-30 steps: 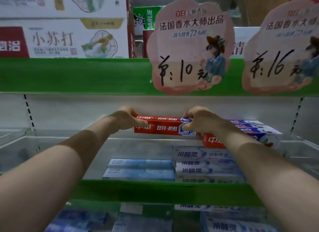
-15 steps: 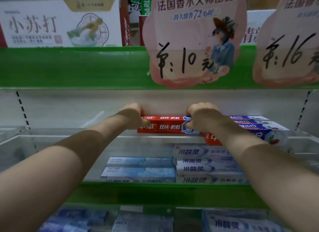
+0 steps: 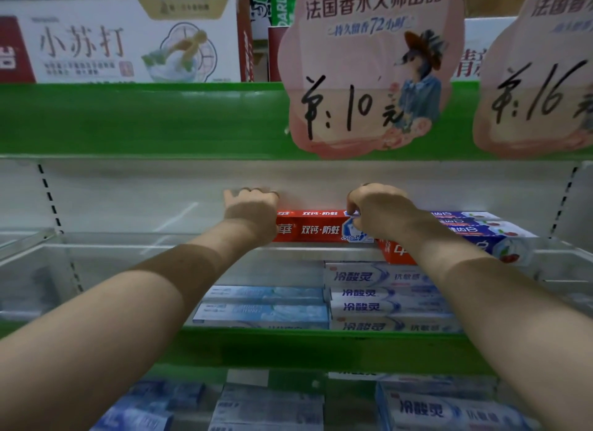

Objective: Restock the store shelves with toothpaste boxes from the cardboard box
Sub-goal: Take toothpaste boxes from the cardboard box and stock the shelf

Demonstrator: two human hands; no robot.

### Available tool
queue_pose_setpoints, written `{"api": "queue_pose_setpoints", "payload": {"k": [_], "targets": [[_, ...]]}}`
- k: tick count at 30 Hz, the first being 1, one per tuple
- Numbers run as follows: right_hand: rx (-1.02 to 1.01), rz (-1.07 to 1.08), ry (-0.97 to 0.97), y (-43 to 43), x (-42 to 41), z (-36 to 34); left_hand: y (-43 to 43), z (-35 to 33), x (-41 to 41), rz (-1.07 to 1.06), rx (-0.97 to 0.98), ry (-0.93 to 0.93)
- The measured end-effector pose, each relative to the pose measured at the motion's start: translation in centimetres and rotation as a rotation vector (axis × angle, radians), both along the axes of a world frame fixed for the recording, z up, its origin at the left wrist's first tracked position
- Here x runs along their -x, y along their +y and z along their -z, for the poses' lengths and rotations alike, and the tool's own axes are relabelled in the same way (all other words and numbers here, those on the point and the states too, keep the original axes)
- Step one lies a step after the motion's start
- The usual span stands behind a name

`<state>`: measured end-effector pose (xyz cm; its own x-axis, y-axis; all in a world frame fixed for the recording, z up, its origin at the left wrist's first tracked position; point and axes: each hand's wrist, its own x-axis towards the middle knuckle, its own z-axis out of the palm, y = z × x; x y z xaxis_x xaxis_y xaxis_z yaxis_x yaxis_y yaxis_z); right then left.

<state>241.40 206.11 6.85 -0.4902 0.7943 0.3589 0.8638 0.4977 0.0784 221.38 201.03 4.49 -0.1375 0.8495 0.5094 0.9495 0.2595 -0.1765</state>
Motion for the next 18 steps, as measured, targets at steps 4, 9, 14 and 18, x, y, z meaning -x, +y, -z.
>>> {"api": "queue_pose_setpoints", "payload": {"k": [4,9,14,18], "targets": [[0.019,-0.02,-0.014,-0.6,0.5,-0.3,0.2,0.8,0.0,0.062,-0.084,0.13],[0.01,0.043,-0.048,-0.6,1.2,-0.5,0.4,1.4,-0.1,0.159,-0.191,0.134],[0.055,0.069,-0.001,-0.5,1.8,-0.9,-0.4,0.1,-0.9,0.013,0.001,-0.019],[0.22,-0.107,0.277,-1.7,2.7,-1.1,-1.4,-1.2,-1.5,-0.042,0.048,-0.277]]}}
